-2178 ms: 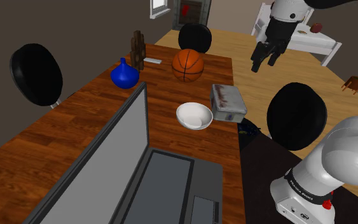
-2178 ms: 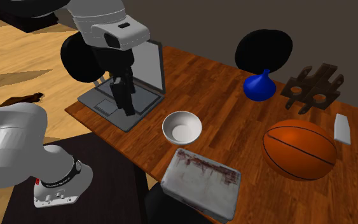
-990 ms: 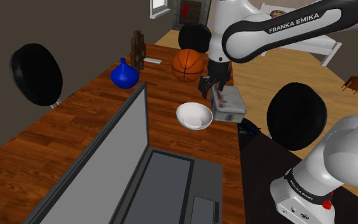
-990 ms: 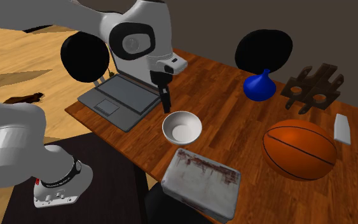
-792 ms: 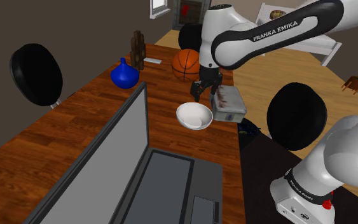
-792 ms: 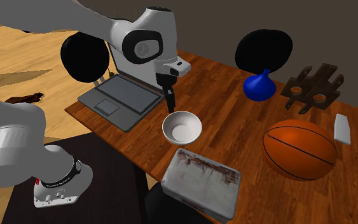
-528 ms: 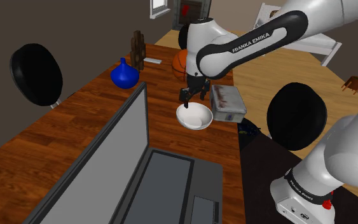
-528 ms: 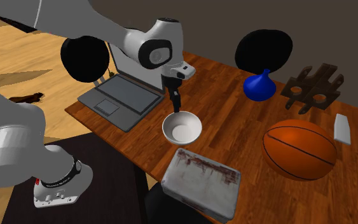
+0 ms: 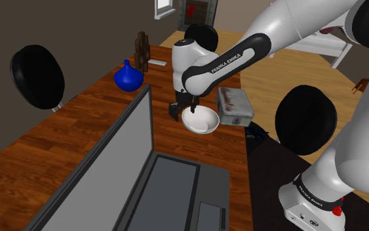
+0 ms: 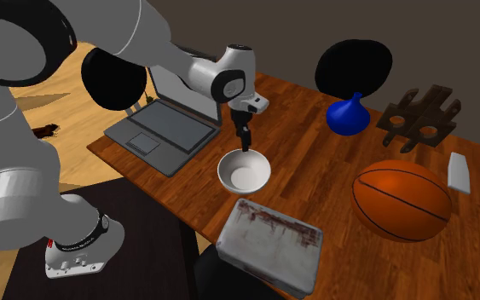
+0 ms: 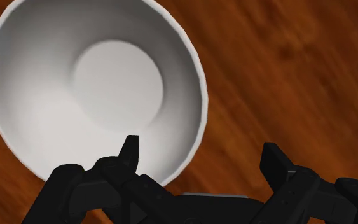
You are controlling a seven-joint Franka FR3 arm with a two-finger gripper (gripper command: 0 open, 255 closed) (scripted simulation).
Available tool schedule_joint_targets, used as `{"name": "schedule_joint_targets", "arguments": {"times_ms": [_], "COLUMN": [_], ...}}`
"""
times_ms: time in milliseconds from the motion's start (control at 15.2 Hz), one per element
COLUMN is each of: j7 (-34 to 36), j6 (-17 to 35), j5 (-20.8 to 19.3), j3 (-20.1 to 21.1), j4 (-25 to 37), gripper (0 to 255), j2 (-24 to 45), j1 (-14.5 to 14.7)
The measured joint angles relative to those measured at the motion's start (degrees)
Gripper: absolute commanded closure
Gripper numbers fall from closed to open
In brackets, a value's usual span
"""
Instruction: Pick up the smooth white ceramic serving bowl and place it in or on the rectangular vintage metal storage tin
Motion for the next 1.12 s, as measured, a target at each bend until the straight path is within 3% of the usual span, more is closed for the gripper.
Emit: {"name": "schedule_joint_targets", "arguments": {"times_ms": [462, 858, 924, 1122], "j7": [1.0, 1.0, 1.0, 1.0], "j6": [4.0, 4.3, 4.3, 4.3], "j5": [-1.4, -1.6, -1.6, -1.6], "j3": [-0.6, -0.7, -0.7, -0.7], "j4": [-0.8, -0.8, -0.8, -0.8], "gripper": [0, 0, 255, 255], "j2": [3.3, 3.6, 3.6, 3.6], "j1": [0.1, 0.1, 0.1, 0.1]}}
